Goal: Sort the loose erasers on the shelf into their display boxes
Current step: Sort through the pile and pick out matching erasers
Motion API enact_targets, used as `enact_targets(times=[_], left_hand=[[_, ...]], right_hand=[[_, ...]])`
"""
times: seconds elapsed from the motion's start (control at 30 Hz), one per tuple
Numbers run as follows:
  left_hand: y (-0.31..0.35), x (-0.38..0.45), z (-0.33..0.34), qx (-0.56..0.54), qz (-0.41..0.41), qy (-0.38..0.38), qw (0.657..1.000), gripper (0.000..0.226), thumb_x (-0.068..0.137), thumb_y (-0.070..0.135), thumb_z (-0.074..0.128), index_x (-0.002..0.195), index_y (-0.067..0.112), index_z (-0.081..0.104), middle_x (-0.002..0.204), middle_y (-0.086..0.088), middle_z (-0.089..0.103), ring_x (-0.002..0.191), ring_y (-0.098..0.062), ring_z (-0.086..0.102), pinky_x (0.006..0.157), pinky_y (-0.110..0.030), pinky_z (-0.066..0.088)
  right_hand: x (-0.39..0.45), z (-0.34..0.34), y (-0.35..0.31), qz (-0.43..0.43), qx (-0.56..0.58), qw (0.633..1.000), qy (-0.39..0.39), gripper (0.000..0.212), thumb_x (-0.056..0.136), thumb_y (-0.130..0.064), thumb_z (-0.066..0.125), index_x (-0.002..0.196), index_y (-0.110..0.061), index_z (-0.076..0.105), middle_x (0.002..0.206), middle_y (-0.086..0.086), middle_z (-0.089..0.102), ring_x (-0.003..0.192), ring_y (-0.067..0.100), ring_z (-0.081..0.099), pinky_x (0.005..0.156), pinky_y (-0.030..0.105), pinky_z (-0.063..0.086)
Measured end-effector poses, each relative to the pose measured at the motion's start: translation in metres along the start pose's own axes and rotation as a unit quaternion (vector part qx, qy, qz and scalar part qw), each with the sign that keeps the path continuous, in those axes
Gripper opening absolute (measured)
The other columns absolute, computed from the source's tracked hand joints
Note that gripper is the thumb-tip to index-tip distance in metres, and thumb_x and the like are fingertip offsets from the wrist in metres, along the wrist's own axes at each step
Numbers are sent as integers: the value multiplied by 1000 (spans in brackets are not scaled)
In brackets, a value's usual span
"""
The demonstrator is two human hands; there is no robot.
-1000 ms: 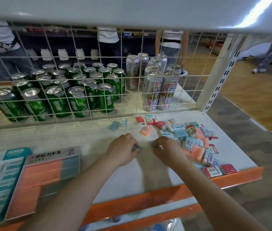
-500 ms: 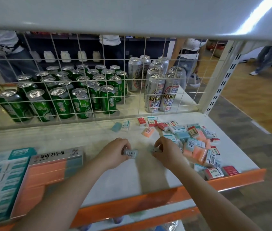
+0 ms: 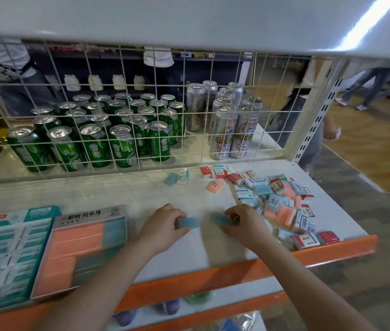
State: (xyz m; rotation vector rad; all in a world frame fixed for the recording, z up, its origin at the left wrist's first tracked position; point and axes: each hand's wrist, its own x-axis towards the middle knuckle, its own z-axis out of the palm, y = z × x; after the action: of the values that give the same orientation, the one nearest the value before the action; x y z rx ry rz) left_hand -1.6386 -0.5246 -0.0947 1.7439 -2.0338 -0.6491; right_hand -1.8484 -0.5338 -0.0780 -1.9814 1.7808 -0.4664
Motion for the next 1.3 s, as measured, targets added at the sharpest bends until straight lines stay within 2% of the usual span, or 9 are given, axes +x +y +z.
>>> enact_targets(times=[0.13, 0.3, 0.53, 0.67, 0.77, 0.87, 1.0, 1.17, 1.3], left_hand=[[0, -1, 2, -20, -14, 11, 1000, 35, 83, 25, 68, 116, 15, 61, 98, 6, 45, 93, -14, 54, 85, -20, 41], [2, -2, 3, -64, -49, 28, 996, 25, 78, 16, 71, 99, 20, 59, 95, 8, 47, 85, -9, 49, 79, -20, 41], [-1, -5, 2, -86, -60, 37, 994, 24, 82, 12, 66, 103, 20, 59, 97, 8, 53, 78, -7, 46, 74, -20, 40], [0, -8, -1, -103, -68, 43, 991, 20, 83, 10, 64, 101, 20, 61, 99, 6, 57, 84, -11, 53, 78, -24, 45], [-1, -9, -3, -116, -86, 52, 988, 20, 84, 10, 63, 101, 20, 63, 98, 5, 59, 90, -13, 57, 84, -26, 47], [0, -10, -4, -126, -94, 69, 985, 20, 84, 10, 64, 102, 18, 65, 93, 6, 58, 87, -11, 56, 82, -23, 45], [1, -11, -5, -138, -96, 72, 983, 20, 84, 8, 64, 102, 16, 67, 91, 4, 60, 82, -11, 55, 78, -20, 44], [2, -18, -5, -133, -93, 75, 984, 20, 87, 7, 59, 103, 16, 66, 91, 2, 61, 81, -10, 53, 69, -16, 36], [6, -24, -5, -123, -89, 93, 984, 20, 86, 8, 60, 103, 16, 66, 95, 1, 64, 83, -9, 55, 70, -13, 37]], right_hand=[[0, -1, -1, 7, 0, 1000, -8, 43, 82, -22, 66, 123, -11, 58, 118, 8, 54, 101, 21, 56, 78, 20, 39], [10, -1, -11, -14, -18, 999, -38, 40, 88, -20, 58, 127, -13, 54, 124, 7, 54, 108, 21, 54, 88, 25, 40], [21, -1, -20, -36, -45, 995, -82, 37, 88, -17, 56, 125, -16, 57, 114, 10, 53, 101, 24, 52, 75, 20, 35], [20, 1, -23, -39, 1, 998, -49, 20, 85, -15, 59, 104, -16, 64, 92, 0, 53, 81, 15, 49, 56, 16, 35], [18, 1, -26, -22, 103, 994, 1, 9, 84, -13, 62, 90, -18, 58, 83, -3, 57, 76, 15, 54, 61, 20, 41], [12, 2, -28, -12, 187, 982, 5, 15, 87, -8, 58, 100, -17, 58, 83, -2, 56, 71, 14, 56, 63, 19, 45], [2, 7, -22, -17, 161, 987, 22, 20, 85, -3, 58, 102, -11, 66, 89, -2, 60, 73, 9, 58, 62, 5, 42], [-10, 9, -10, 15, 127, 992, 13, 15, 81, -5, 61, 86, -19, 60, 83, -4, 61, 79, 15, 56, 67, 20, 41], [-16, 10, -10, 30, 120, 992, 22, 18, 81, -4, 61, 97, -12, 65, 88, -3, 62, 87, 16, 59, 76, 21, 44]])
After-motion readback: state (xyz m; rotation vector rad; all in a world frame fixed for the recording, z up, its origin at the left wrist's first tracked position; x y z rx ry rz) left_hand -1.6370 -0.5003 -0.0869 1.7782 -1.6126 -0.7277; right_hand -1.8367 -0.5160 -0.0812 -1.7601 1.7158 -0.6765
